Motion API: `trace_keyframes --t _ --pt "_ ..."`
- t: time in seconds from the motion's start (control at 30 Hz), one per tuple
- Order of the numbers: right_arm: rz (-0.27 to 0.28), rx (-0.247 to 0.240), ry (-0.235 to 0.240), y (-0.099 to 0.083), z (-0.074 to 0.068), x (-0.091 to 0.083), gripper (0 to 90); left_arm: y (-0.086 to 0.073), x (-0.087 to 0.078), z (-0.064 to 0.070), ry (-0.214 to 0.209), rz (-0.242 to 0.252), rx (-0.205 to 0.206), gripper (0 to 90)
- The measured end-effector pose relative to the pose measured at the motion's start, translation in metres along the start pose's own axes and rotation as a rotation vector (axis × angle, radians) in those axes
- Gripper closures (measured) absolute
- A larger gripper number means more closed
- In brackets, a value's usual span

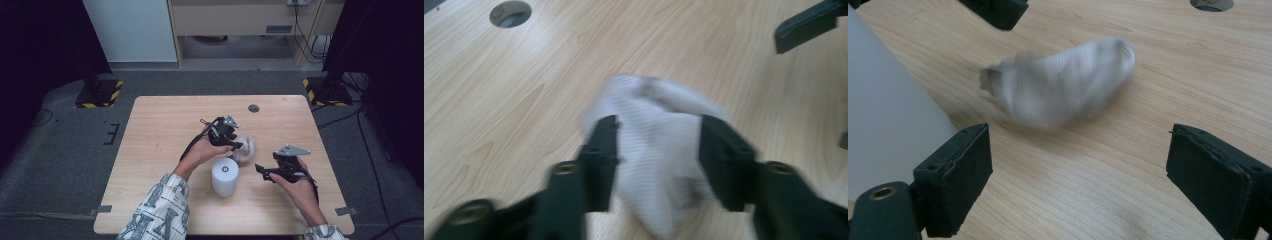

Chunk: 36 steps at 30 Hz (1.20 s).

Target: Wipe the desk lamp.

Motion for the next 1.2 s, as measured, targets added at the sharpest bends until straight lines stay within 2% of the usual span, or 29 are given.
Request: trace_keyframes --t 0.17,0.27,0.33,0.37,0.43,0.57,0.7,0.83,0.93,1.1,1.2 --pt "-0.006 0.005 -0.011 -0.002 0.005 0.001 13.1 0.004 -0.008 -0.002 0.013 0.031 -0.013 36.5" --pt "-0.007 -0.002 -0.018 -0.002 0.008 0.000 14.7 0.004 -0.020 -0.003 0.029 0.068 -0.019 33.8" --pt "-0.008 -0.004 -0.023 -0.001 0.008 0.001 16.0 0.002 -0.030 -0.003 0.023 0.099 -0.029 29.8" --pt "-0.007 -0.004 -0.027 -0.001 0.008 0.001 16.7 -0.001 -0.035 -0.005 0.024 0.106 -0.030 27.9" --pt "-0.006 -0.005 -0.034 0.001 0.008 0.003 19.0 -0.008 -0.046 -0.010 0.052 0.114 -0.022 25.3" --pt "-0.023 0.012 -0.050 0.005 0.010 0.008 28.5 -0.021 -0.069 -0.022 0.074 0.155 -0.046 22.5" --pt "-0.030 0.005 -0.053 0.016 0.013 0.015 38.7 -0.033 -0.087 -0.037 0.103 0.165 -0.076 19.1" --pt "-0.081 -0.002 -0.053 0.019 0.013 0.030 37.4 -0.044 -0.098 -0.047 0.126 0.172 -0.102 16.3" --pt "-0.099 0.013 -0.056 0.020 0.015 0.040 31.4 -0.053 -0.104 -0.051 0.131 0.177 -0.125 14.5" --pt "-0.111 0.028 -0.077 0.022 0.020 0.055 24.1 -0.068 -0.110 -0.053 0.140 0.186 -0.143 14.4" --pt "-0.144 0.040 -0.073 0.017 0.022 0.066 21.0 -0.077 -0.113 -0.051 0.140 0.195 -0.151 14.2"
Point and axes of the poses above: each handheld gripper's, and its own axes: x roughly forward along the jaws, y roughly out of its top, z roughly to its right, the point moved 8 cm from there along x, roughly forward along the jaws, and after that the axes turned 9 degrees about -x, right-handed, at the moved point
